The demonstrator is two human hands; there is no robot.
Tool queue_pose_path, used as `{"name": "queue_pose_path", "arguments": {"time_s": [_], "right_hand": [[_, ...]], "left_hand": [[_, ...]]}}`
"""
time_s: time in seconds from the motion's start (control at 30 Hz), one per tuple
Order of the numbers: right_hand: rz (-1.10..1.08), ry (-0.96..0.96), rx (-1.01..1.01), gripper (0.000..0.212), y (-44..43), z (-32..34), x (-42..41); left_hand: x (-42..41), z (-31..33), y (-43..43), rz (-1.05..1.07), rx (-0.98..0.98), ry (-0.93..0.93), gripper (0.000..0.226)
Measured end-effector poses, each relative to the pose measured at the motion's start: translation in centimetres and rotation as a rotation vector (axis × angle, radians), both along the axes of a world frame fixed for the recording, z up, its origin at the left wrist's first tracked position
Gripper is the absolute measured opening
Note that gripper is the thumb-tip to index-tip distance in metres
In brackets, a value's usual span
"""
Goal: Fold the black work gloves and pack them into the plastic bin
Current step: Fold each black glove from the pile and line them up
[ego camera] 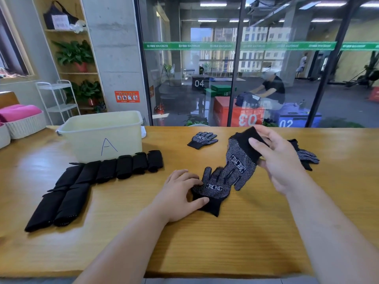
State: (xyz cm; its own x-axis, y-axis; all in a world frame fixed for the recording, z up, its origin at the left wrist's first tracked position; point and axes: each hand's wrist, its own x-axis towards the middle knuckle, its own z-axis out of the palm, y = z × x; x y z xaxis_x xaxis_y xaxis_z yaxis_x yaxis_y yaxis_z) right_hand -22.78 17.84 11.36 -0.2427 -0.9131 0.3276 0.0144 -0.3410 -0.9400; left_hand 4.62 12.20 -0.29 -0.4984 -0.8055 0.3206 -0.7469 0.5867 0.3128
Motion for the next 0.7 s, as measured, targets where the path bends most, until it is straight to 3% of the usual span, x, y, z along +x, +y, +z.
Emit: {"name": "queue_pose_path", "arguments": {"time_s": [0.1,0.2,0.3,0.47,0.6,0.7], "right_hand": [[0.136,0.092,0.020,0.032,-0.8,2.3,-0.1],[0.163,0.257,0.066,0.032,-2.5,3.5,-0.2],[0.085,0.459,0.064,0.030,-4.1,4.0,0.0],[-0.130,0.606,-0.174,0.025,-5.2,5.0,0.6],[-0.034,0.773,-0.175,0.029,-4.5,1.0,1.8],[0.022,1.040,-0.053,0.025,-3.2,-5.0,2.3]], "left_hand": [[0.3,-0.1,-0.2,-0.045,0.002,0.061,0.055],[0.5,0.1,-0.1,-0.062,0.018,0.070,0.053],[0.4,0.1,0.1,-0.059,0.035,0.061,0.058],[0.2,-0.1,0.3,-0.050,0.015,0.047,0.069],[0.1,-0.1,0.3,-0.052,0.030,0.048,0.070],[0.1,-0.1,0.3,-0.061,0.015,0.074,0.061]]}}
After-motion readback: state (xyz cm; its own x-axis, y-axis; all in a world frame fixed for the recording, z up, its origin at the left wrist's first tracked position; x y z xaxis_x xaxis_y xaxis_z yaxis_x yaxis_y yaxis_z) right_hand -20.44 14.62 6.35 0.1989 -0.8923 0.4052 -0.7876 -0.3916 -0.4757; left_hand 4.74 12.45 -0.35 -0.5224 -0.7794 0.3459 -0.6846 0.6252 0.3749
